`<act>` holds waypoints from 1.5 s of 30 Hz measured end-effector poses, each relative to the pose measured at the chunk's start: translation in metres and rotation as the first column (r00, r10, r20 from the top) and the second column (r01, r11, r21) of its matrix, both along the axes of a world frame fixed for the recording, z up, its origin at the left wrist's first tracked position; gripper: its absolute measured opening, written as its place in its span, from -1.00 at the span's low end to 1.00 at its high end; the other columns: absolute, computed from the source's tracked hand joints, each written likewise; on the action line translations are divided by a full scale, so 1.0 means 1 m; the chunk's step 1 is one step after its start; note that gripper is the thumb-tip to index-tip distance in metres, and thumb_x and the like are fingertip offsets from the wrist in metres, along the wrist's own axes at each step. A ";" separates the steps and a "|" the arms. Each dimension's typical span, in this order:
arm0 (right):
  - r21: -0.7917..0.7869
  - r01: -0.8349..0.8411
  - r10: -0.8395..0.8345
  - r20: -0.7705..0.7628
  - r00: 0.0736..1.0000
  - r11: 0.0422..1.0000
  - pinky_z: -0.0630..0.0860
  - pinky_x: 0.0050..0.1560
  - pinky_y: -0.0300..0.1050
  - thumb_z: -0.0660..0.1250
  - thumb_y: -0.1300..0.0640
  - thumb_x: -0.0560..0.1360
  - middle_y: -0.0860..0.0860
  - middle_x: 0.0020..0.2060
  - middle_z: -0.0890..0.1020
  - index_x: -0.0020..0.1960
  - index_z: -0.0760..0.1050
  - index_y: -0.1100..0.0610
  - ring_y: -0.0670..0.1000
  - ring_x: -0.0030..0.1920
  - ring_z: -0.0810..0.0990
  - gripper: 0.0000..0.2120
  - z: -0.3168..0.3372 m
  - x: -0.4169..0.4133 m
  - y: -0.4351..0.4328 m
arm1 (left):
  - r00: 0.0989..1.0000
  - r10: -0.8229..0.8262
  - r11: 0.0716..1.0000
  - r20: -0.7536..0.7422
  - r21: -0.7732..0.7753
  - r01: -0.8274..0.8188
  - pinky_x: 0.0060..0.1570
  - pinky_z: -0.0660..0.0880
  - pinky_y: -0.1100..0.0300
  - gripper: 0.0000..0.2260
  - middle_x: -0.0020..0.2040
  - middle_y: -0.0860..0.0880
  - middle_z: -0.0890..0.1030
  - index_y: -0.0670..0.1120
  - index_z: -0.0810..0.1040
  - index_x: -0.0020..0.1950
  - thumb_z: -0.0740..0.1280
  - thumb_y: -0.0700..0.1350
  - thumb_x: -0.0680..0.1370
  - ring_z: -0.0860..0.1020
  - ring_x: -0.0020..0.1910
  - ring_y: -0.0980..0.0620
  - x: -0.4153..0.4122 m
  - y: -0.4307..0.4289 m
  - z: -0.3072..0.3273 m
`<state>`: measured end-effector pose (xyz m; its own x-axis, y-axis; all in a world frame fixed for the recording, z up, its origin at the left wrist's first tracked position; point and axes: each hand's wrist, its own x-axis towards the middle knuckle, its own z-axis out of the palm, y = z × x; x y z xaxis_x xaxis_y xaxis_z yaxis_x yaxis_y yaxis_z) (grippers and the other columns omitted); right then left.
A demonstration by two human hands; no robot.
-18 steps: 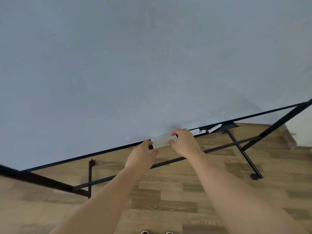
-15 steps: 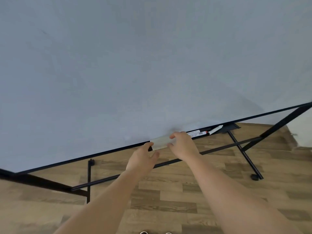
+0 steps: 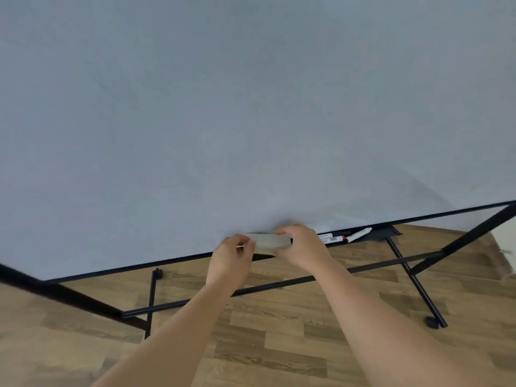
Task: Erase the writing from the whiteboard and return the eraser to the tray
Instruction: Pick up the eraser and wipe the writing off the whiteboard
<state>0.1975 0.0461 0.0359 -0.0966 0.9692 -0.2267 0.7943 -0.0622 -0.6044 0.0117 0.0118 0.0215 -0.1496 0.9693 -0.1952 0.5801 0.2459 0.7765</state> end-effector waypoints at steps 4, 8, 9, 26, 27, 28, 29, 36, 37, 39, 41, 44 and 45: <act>0.018 -0.072 0.072 -0.044 0.996 0.997 0.47 0.01 -0.20 0.52 -0.11 0.33 -0.16 0.22 0.57 0.27 0.53 -0.17 -0.10 0.11 0.54 -0.48 0.037 0.004 -0.005 | 0.999 0.037 0.994 0.019 0.098 -0.039 -0.31 0.44 0.35 -0.89 0.02 0.15 0.57 0.23 0.50 -0.12 0.29 0.06 0.61 0.58 -0.14 0.26 -0.001 -0.004 0.038; 0.119 -0.141 0.146 -0.036 0.989 0.983 0.55 0.06 -0.13 0.50 -0.20 0.30 -0.21 0.18 0.57 0.26 0.53 -0.21 -0.12 0.07 0.55 -0.47 0.074 0.000 -0.009 | 0.995 0.089 0.974 0.049 0.207 -0.097 -0.32 0.37 0.42 -0.85 0.04 0.16 0.55 0.21 0.49 -0.14 0.30 -0.02 0.60 0.56 -0.11 0.30 -0.004 -0.008 0.079; 0.151 -0.157 0.164 -0.033 0.986 0.976 0.54 0.06 -0.13 0.49 -0.22 0.30 -0.21 0.18 0.57 0.27 0.52 -0.21 -0.12 0.08 0.54 -0.46 0.082 -0.002 -0.011 | 0.993 0.102 0.966 0.065 0.231 -0.114 -0.30 0.38 0.40 -0.86 0.04 0.15 0.55 0.20 0.50 -0.13 0.30 -0.03 0.60 0.57 -0.09 0.29 -0.005 -0.009 0.089; 0.809 -0.119 0.305 -0.077 0.949 0.576 0.55 0.07 -0.07 0.43 -0.16 0.46 -0.15 0.14 0.58 0.30 0.54 -0.12 -0.06 0.13 0.56 -0.58 0.256 -0.069 -0.032 | 0.946 0.016 0.684 0.325 0.686 -0.247 -0.26 0.48 0.46 -0.86 0.05 0.25 0.66 0.18 0.59 0.08 0.32 -0.05 0.59 0.66 -0.05 0.20 -0.048 -0.036 0.286; 0.828 -0.111 0.309 -0.078 0.948 0.550 0.55 0.08 -0.07 0.43 -0.15 0.47 -0.15 0.15 0.59 0.29 0.54 -0.12 -0.07 0.14 0.55 -0.59 0.268 -0.078 -0.033 | 0.946 0.002 0.657 0.323 0.713 -0.245 -0.24 0.48 0.46 -0.84 0.07 0.28 0.65 0.19 0.59 0.11 0.32 -0.05 0.59 0.66 -0.05 0.21 -0.058 -0.039 0.298; 0.847 -0.103 0.311 -0.077 0.947 0.521 0.54 0.08 -0.08 0.43 -0.14 0.47 -0.14 0.15 0.59 0.29 0.54 -0.11 -0.07 0.14 0.55 -0.59 0.279 -0.085 -0.033 | 0.948 -0.007 0.627 0.317 0.740 -0.242 -0.24 0.49 0.45 -0.83 0.07 0.30 0.64 0.19 0.58 0.12 0.32 -0.05 0.59 0.66 -0.05 0.22 -0.067 -0.041 0.308; 0.868 -0.087 0.313 -0.081 0.946 0.488 0.54 0.08 -0.11 0.43 -0.13 0.47 -0.15 0.14 0.59 0.29 0.55 -0.11 -0.07 0.13 0.56 -0.61 0.291 -0.093 -0.032 | 0.951 -0.012 0.596 0.310 0.766 -0.242 -0.23 0.49 0.45 -0.83 0.08 0.30 0.64 0.19 0.58 0.12 0.32 -0.05 0.59 0.66 -0.05 0.22 -0.078 -0.042 0.320; 0.953 0.099 0.351 -0.201 0.915 0.288 0.47 0.08 -0.32 0.43 -0.12 0.47 -0.15 0.11 0.61 0.26 0.57 -0.09 -0.19 0.10 0.54 -0.63 0.369 -0.176 -0.038 | 0.980 -0.048 0.381 0.194 0.910 -0.162 -0.11 0.49 0.46 -0.84 0.09 0.25 0.65 0.10 0.60 0.13 0.34 -0.07 0.58 0.63 0.01 0.26 -0.165 -0.048 0.396; 0.956 0.117 0.356 -0.211 0.910 0.267 0.45 0.07 -0.35 0.43 -0.12 0.47 -0.14 0.10 0.60 0.26 0.57 -0.09 -0.19 0.09 0.54 -0.63 0.379 -0.189 -0.038 | 0.984 -0.046 0.354 0.171 0.924 -0.144 -0.10 0.48 0.46 -0.84 0.09 0.24 0.65 0.08 0.60 0.14 0.35 -0.07 0.58 0.62 0.01 0.27 -0.177 -0.047 0.406; 0.965 0.151 0.367 -0.223 0.903 0.214 0.43 0.06 -0.39 0.44 -0.10 0.47 -0.13 0.10 0.61 0.25 0.58 -0.08 -0.18 0.09 0.53 -0.63 0.402 -0.219 -0.039 | 0.990 -0.044 0.300 0.135 0.947 -0.116 -0.10 0.48 0.47 -0.84 0.10 0.22 0.64 0.07 0.60 0.15 0.35 -0.08 0.58 0.62 0.01 0.28 -0.208 -0.047 0.426; 0.971 0.182 0.378 -0.230 0.897 0.158 0.43 0.06 -0.40 0.45 -0.08 0.46 -0.11 0.09 0.61 0.24 0.59 -0.08 -0.18 0.09 0.53 -0.64 0.423 -0.244 -0.039 | 0.994 -0.036 0.244 0.105 0.965 -0.093 -0.09 0.47 0.48 -0.84 0.10 0.21 0.64 0.08 0.60 0.14 0.35 -0.08 0.57 0.61 0.01 0.28 -0.235 -0.046 0.444; 0.975 0.204 0.388 -0.223 0.894 0.091 0.34 0.05 -0.53 0.46 -0.07 0.46 -0.13 0.08 0.60 0.23 0.59 -0.09 -0.21 0.09 0.51 -0.65 0.449 -0.274 -0.035 | 0.998 -0.001 0.151 0.060 0.987 -0.059 -0.09 0.46 0.50 -0.84 0.09 0.20 0.65 0.09 0.60 0.13 0.35 -0.09 0.57 0.61 0.01 0.28 -0.273 -0.042 0.470; 0.977 0.205 0.379 -0.214 0.900 0.066 0.32 0.05 -0.55 0.46 -0.07 0.46 -0.13 0.08 0.59 0.23 0.59 -0.09 -0.21 0.08 0.51 -0.65 0.457 -0.285 -0.033 | 0.999 0.012 0.120 0.049 0.991 -0.050 -0.09 0.46 0.50 -0.84 0.09 0.19 0.65 0.09 0.60 0.12 0.35 -0.10 0.57 0.61 0.02 0.28 -0.285 -0.042 0.479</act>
